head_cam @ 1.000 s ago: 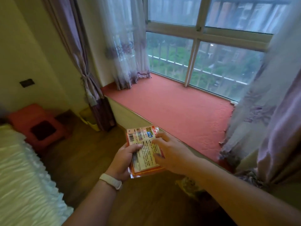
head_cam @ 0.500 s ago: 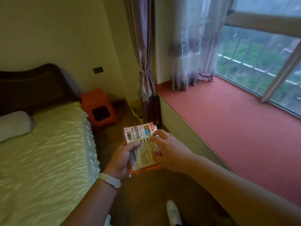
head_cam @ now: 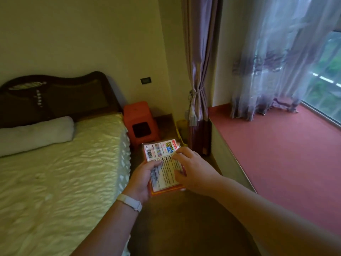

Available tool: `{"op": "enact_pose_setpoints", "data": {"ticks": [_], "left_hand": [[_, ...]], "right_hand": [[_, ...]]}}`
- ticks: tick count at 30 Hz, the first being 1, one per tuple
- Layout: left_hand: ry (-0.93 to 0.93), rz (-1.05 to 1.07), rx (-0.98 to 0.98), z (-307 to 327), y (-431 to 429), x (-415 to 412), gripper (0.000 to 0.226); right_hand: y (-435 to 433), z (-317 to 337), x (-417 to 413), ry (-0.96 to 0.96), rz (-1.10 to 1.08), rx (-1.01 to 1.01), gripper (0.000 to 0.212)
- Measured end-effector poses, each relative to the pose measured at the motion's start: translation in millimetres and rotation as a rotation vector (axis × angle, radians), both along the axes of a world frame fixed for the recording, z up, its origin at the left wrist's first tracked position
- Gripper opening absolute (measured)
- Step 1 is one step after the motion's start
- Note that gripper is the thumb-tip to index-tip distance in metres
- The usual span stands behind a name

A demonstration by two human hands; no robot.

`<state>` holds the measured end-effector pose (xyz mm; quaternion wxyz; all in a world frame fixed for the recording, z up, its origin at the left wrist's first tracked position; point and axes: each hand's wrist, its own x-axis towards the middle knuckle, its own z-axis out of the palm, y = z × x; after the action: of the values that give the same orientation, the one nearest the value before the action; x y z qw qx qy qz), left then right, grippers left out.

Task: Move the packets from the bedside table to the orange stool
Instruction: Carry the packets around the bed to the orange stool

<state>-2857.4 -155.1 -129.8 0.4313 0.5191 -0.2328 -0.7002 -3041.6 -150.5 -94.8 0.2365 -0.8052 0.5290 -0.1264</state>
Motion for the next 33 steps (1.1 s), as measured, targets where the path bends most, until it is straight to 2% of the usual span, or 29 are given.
{"op": "enact_pose_setpoints", "data": {"ticks": [11,23,33], "left_hand": [[-0.038,0.092,-0.017,-12.5,-75.9,33.9,0.033],[0.019,0.121,0.006,-40.9,-237.2,108.7,0.03],[-0.045,0.133,0.002,-30.4,-346.7,181.1,0.031]], "right_hand": [[-92.0,-12.3,35.1,0.0,0.092,-0.001,0.053],[-258.9,-30.9,113.3,0.061,0.115,0.051,0.054],[-368.7,-31.2,183.3,0.028,0.15,0.029,0.056]]}}
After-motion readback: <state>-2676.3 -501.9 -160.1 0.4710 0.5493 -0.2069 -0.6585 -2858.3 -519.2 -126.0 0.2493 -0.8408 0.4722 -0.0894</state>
